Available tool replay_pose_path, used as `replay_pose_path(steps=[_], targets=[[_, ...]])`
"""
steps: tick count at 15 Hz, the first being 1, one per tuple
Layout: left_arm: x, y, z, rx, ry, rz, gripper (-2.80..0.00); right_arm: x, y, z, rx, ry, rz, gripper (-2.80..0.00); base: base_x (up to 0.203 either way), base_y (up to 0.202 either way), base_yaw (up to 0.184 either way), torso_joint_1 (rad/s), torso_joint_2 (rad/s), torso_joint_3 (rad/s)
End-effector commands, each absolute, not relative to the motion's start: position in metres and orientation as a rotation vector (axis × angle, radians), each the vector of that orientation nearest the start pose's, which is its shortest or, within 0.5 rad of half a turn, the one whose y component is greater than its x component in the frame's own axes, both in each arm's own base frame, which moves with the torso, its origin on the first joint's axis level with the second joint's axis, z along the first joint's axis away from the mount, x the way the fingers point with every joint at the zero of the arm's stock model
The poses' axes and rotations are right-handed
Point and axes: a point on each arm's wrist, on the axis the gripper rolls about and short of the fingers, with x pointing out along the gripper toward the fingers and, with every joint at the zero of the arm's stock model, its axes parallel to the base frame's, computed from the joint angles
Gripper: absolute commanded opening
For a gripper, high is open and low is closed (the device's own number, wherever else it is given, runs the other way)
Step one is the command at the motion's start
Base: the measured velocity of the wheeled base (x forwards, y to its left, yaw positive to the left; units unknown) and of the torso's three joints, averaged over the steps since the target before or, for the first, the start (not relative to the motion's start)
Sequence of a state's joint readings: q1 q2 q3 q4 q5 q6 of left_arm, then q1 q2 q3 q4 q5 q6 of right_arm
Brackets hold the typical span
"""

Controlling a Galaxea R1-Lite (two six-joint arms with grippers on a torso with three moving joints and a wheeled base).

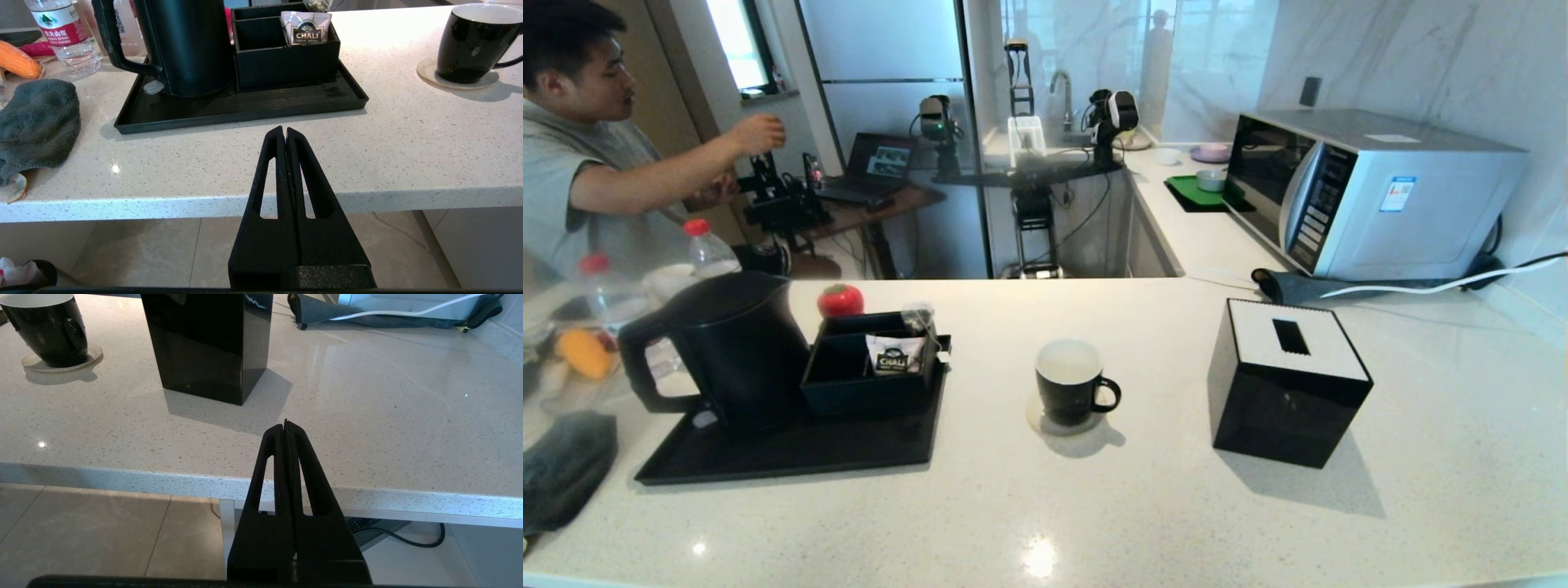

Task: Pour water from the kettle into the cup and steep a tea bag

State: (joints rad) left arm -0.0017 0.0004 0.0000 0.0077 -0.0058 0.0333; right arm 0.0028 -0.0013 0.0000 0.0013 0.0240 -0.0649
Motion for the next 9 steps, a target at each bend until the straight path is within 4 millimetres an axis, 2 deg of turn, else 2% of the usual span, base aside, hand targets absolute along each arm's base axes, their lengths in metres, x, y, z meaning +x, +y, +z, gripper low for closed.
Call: replay_pose_path(steps=[1,9], targets=[[-0.0228,-0.0001,0.0747,0.034,0.008,-0.008,-2.80,-0.0228,0.0005,0.0753,-0.066,0.001,0.028,-2.80,0.000,0.000,0.000,0.000,0.00,0.000],[-0.0228,-0.0001,0.0745,0.028,0.009,-0.008,-2.80,-0.0228,0.0005,0.0753,-0.066,0.001,0.028,-2.80,0.000,0.000,0.000,0.000,0.00,0.000]])
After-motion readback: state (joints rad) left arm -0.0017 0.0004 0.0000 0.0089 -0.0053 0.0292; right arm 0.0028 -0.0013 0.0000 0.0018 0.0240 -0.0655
